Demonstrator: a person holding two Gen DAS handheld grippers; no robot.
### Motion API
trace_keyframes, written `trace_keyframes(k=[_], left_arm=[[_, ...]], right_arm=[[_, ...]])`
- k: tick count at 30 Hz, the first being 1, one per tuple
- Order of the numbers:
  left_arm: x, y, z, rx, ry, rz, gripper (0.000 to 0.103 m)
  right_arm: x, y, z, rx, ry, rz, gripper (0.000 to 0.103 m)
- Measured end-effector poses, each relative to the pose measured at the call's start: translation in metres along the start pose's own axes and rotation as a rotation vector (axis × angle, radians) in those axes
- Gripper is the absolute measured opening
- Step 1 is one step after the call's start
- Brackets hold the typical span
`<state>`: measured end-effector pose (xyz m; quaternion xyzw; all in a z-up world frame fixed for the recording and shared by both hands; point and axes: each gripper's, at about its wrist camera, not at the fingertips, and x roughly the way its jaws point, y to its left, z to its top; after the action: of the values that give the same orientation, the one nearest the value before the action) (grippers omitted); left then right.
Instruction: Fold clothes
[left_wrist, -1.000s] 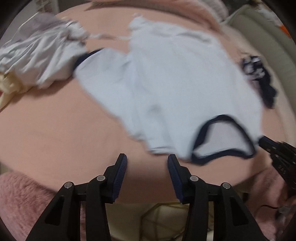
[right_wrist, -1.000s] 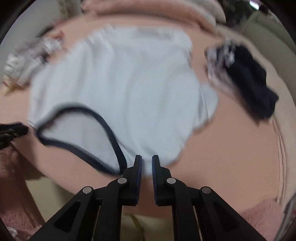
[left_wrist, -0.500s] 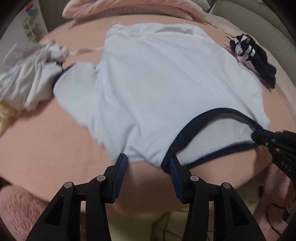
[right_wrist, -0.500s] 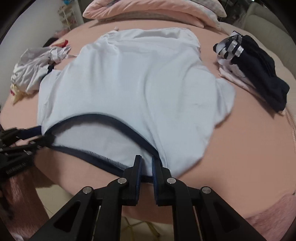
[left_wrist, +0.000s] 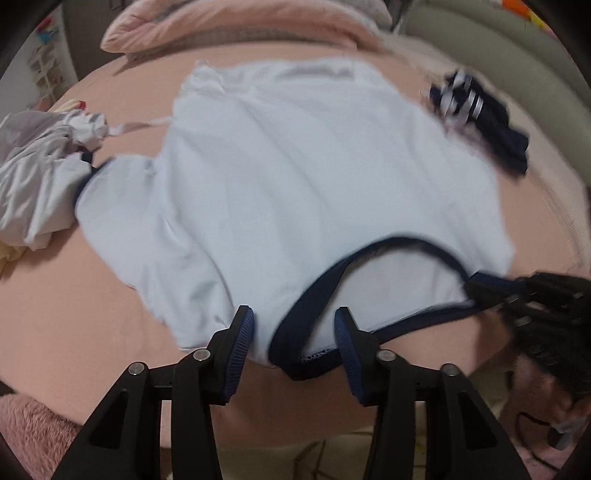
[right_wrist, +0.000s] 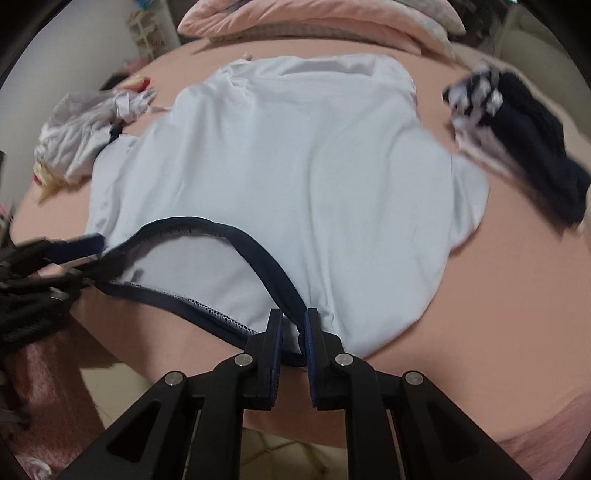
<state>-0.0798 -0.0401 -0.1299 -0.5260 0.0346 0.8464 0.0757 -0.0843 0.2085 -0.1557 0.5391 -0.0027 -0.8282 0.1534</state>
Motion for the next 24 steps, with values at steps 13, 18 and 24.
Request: trace_keyframes(k=[13, 18, 24], left_arm=[[-0.020, 0.015, -0.022, 0.013, 0.048, -0.008, 0.003], [-0.017, 0.024, -0.028, -0.046, 0.076, -0.098, 0.005], [-0.039, 0.094, -0.034, -0.431, -0.002, -0.300, 0.047]], right_arm=[[0.000, 0.007, -0.009, 0.079, 0.081, 0.199, 0.005], [0.003, 0.011, -0.019, 0.102, 0.122, 0.242, 0.004], [-0.038, -0.010, -0.004, 0.235, -0.094, 0.225, 0.006]])
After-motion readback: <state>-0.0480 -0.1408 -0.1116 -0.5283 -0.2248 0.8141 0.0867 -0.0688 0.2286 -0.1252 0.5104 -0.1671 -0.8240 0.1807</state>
